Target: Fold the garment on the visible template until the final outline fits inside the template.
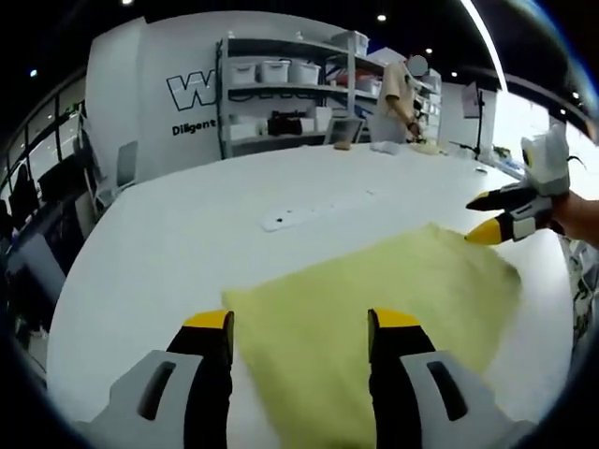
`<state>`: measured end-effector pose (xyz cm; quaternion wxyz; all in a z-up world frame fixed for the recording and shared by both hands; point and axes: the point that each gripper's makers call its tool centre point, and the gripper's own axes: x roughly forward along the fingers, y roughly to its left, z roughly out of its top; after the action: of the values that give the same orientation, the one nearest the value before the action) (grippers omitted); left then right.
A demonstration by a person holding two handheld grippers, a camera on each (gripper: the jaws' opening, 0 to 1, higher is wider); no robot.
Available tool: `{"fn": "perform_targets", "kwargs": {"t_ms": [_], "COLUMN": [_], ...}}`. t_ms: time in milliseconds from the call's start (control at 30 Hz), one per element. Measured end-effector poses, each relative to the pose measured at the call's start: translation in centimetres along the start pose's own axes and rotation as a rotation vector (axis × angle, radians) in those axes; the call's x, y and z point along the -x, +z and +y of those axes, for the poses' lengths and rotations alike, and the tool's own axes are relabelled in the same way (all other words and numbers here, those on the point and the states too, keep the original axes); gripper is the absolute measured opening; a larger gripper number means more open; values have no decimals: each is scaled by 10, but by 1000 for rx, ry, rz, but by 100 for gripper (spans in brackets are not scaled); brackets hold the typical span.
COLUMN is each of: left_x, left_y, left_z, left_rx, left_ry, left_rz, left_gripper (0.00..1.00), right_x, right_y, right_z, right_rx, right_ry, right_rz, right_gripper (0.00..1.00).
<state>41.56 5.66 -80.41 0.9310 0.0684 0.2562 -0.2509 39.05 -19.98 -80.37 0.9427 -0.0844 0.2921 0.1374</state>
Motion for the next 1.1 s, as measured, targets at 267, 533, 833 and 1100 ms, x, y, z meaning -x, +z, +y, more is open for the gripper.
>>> {"fn": "perform_targets", "kwargs": {"t_ms": [267, 533, 833, 1100], "left_x": [28, 51, 74, 87], "left_y": [-8, -11, -28, -58], "left_z": [-11, -19, -29, -38], "left_rx": [6, 5, 11, 15], "left_ry": [0, 1, 0, -4], "left_rz": [-17, -33, -31, 10], "left_gripper": [52, 51, 49, 48], "right_x": [31, 51, 72, 83], "right_y": [-13, -26, -36, -54], "right_z": [8, 23, 33, 41], "right_rx": [2, 9, 5, 3], "right_ry": [-9, -2, 0, 3], "right_rz": [-14, -12, -14, 5], "right_gripper": [58, 57, 56, 55]}}
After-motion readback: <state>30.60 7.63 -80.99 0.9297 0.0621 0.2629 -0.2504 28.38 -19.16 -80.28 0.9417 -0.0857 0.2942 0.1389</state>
